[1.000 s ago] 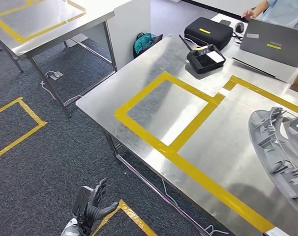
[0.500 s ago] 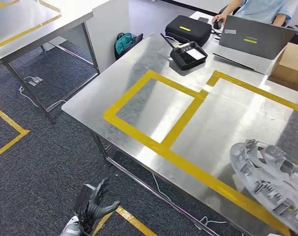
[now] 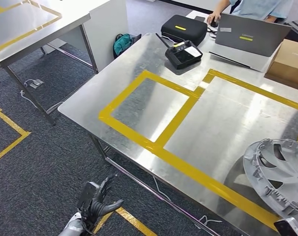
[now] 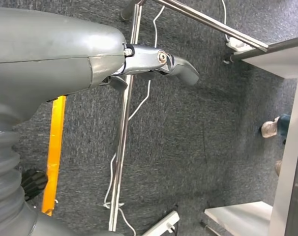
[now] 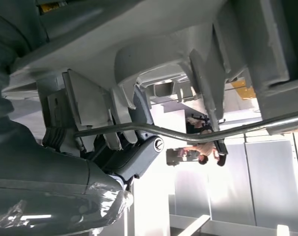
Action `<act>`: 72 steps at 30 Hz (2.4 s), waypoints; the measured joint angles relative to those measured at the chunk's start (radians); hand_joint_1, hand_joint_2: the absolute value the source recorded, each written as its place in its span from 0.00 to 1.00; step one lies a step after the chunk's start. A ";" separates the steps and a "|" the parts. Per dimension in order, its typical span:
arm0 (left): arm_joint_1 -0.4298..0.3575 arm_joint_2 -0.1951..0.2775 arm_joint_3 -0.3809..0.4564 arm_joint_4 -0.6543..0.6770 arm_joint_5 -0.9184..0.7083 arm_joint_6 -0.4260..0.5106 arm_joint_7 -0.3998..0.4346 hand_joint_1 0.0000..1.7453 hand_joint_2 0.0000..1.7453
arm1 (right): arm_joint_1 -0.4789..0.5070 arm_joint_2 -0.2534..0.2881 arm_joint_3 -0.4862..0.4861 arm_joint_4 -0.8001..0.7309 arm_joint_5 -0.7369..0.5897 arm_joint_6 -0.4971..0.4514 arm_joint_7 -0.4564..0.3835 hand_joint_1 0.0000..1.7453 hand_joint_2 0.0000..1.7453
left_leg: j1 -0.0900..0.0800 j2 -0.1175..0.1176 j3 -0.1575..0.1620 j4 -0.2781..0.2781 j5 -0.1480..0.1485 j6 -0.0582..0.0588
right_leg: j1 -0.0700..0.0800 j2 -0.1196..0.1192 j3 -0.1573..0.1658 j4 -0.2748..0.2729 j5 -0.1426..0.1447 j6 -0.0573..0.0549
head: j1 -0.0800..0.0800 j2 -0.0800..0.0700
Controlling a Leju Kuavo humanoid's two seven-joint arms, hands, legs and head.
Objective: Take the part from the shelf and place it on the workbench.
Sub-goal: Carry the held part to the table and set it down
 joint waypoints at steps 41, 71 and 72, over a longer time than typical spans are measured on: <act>-0.044 -0.028 -0.082 0.017 -0.044 -0.061 0.018 0.00 1.00 | -0.099 -0.543 1.037 0.322 0.006 -0.142 0.521 1.00 1.00 | -0.005 0.001 -0.003 0.000 0.004 0.003 | -0.005 0.003 0.000 -0.005 0.009 0.007 | 0.000 0.000; -0.045 -0.025 -0.089 0.027 -0.039 -0.030 0.035 0.00 1.00 | -0.024 -0.563 0.966 0.306 0.195 -0.190 0.831 1.00 1.00 | -0.007 0.000 -0.005 0.000 0.003 0.004 | -0.006 0.000 0.000 -0.007 0.010 0.007 | 0.000 0.000; -0.044 -0.025 -0.089 0.027 -0.039 -0.028 0.038 0.00 1.00 | -0.015 -0.560 0.951 0.303 0.199 -0.194 0.848 1.00 1.00 | -0.007 0.000 -0.005 0.000 0.003 0.004 | -0.006 0.000 0.000 -0.007 0.010 0.007 | 0.000 0.000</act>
